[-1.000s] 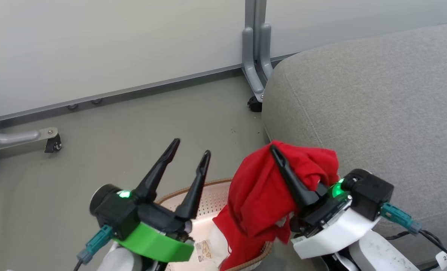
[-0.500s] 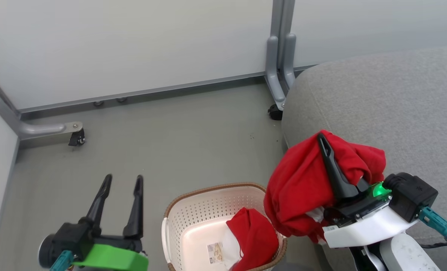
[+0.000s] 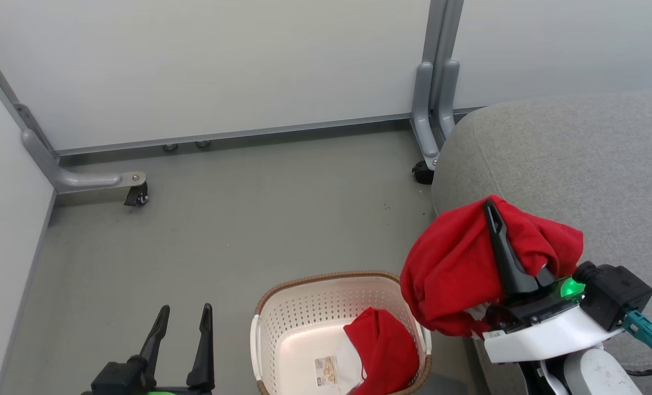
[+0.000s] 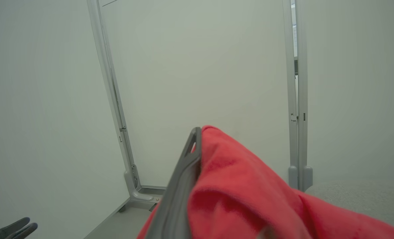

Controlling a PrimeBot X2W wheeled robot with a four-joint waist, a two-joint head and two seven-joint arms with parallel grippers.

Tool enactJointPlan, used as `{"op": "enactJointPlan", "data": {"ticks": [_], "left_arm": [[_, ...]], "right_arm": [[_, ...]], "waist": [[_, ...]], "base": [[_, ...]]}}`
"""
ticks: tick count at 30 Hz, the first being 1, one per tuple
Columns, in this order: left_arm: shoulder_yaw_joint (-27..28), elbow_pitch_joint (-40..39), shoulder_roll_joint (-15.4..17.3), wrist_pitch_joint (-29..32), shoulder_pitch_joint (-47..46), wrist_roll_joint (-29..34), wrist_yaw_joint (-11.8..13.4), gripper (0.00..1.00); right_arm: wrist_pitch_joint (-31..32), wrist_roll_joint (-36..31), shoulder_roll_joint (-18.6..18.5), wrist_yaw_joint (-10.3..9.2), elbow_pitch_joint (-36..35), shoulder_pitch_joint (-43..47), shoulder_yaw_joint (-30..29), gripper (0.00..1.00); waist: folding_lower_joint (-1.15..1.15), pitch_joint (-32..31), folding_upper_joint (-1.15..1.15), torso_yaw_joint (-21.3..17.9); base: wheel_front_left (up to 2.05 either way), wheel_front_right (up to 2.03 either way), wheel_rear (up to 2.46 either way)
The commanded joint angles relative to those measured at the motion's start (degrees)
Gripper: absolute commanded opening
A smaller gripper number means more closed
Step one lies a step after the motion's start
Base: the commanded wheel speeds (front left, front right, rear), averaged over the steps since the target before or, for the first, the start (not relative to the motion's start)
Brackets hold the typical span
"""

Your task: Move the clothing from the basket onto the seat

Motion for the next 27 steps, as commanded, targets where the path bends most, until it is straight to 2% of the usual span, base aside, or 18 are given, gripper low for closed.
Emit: {"op": "enactJointPlan", "data": {"ticks": [1,16,27], "left_arm": [[0.69,0.33,0.10,0.04,0.78,-1.03,-0.15,1.00],[-0.10,0.88,-0.12,0.05,0.58,-1.86,-0.15,1.00],[-0.39,0.77,-0.11,0.05,-0.46,-2.03,-0.15,1.00]], "right_arm": [[-0.18,-0.27,0.23,0.00,0.14,0.48,-0.40,0.00],[-0.18,0.17,0.32,0.00,0.36,0.43,-0.60,0.00],[-0.18,-0.37,0.08,0.00,0.51,-0.89,-1.83,0.00]], "waist": [[0.00,-0.02,0.00,-0.01],[0.00,-0.06,0.00,-0.38],[0.00,0.98,0.00,-4.78]], "base": [[0.00,0.00,0.00],[0.00,0.00,0.00],[0.00,0.00,0.00]]}}
